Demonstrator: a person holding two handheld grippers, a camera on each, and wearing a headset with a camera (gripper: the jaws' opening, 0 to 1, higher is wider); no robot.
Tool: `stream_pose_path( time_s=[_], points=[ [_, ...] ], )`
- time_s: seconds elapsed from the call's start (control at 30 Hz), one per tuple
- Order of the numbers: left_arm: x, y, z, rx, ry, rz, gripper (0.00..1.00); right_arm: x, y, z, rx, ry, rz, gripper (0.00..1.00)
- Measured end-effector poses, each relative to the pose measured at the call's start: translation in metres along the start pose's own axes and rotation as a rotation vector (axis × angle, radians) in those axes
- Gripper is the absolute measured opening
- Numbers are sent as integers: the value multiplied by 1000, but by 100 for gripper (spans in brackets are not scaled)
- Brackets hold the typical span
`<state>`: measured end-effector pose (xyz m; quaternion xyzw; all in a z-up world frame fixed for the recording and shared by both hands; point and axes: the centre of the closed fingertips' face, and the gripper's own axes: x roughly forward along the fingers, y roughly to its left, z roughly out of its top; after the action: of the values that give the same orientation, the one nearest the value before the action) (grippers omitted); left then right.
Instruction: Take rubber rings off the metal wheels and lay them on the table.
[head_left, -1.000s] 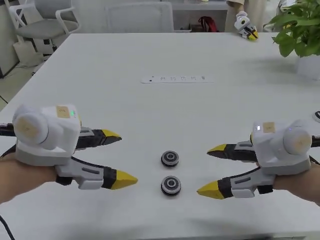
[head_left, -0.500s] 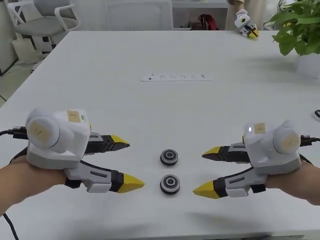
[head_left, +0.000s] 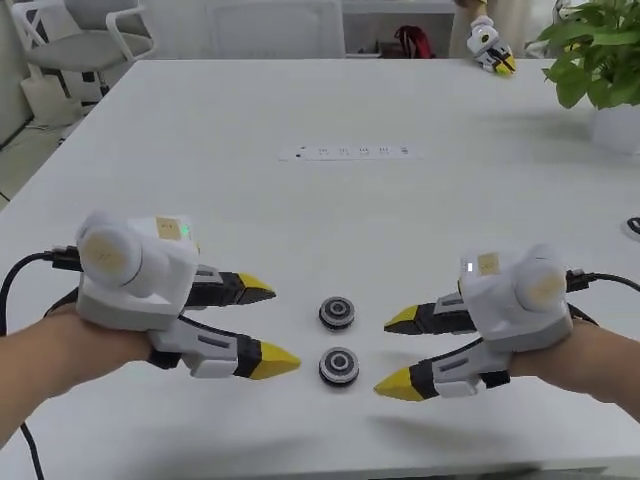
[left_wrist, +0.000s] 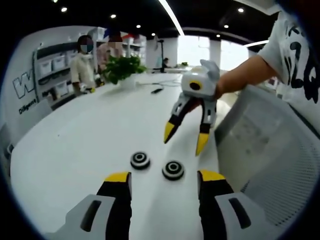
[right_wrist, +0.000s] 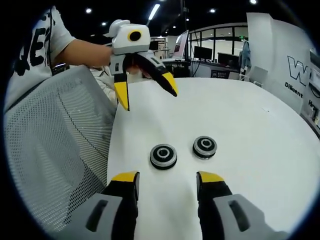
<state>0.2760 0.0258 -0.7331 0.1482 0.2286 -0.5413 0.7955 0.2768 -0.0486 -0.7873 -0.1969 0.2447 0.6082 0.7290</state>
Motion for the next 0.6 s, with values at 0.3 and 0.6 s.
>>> stream_pose_path(
  time_s=[0.3, 0.6],
  points=[
    [13, -5, -3, 2, 17, -31, 51, 8, 1, 1, -5, 11, 25, 39],
    [23, -6, -7, -12, 35, -48, 47, 14, -1, 3, 10, 8, 37, 35]
  ],
)
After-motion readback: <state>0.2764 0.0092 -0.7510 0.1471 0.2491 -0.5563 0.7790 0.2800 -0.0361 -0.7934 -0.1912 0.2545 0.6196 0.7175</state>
